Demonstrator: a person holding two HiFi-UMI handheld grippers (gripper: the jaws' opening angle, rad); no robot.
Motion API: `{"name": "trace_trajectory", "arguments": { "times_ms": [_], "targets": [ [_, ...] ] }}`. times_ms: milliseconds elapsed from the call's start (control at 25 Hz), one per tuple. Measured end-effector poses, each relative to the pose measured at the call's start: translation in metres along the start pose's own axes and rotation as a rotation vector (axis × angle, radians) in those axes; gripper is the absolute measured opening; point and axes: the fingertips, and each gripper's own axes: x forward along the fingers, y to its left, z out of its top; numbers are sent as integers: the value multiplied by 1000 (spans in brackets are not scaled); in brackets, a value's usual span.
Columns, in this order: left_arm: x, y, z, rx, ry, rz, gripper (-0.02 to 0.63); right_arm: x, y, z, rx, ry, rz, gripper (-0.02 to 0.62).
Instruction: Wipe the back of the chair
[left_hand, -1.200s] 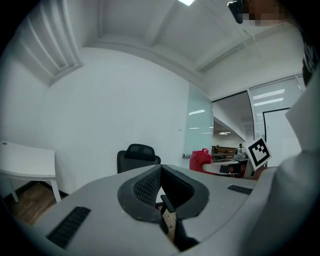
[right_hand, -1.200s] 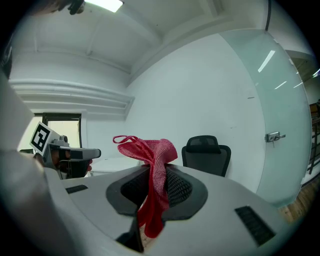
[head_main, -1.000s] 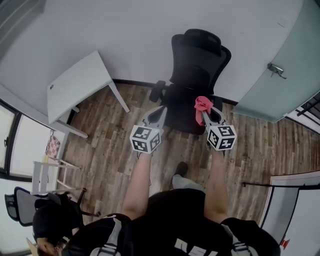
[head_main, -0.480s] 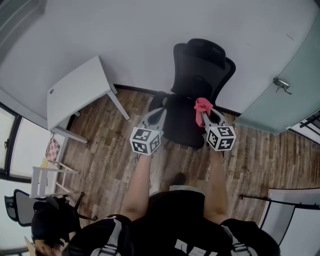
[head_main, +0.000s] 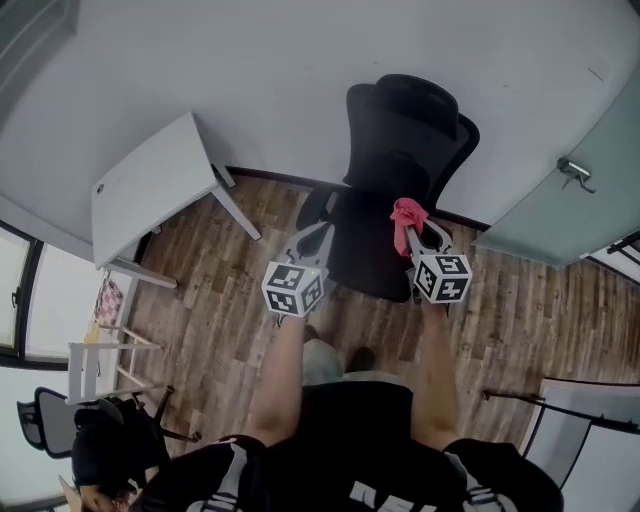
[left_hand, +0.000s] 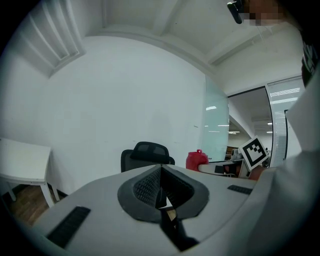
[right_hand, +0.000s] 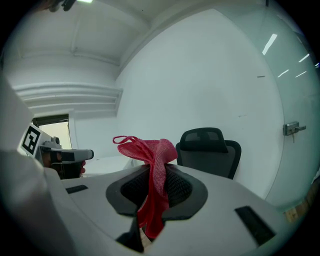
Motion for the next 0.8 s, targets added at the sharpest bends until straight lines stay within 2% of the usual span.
{"name": "trace_trajectory", "arguments": {
  "times_ms": [160, 280, 640, 800],
  "targets": [
    [28, 29, -5, -20, 11, -15, 21, 34, -8, -2, 8, 12, -15, 84],
    [62, 54, 1, -26, 13, -58, 21, 67, -18, 7, 13, 6, -48, 84],
    [167, 147, 71, -49, -30, -204, 21, 191, -38, 82, 44, -56, -161, 84],
    [192, 178, 79, -37, -9, -241, 21, 232, -35, 89, 58, -53, -199, 84]
  ]
}}
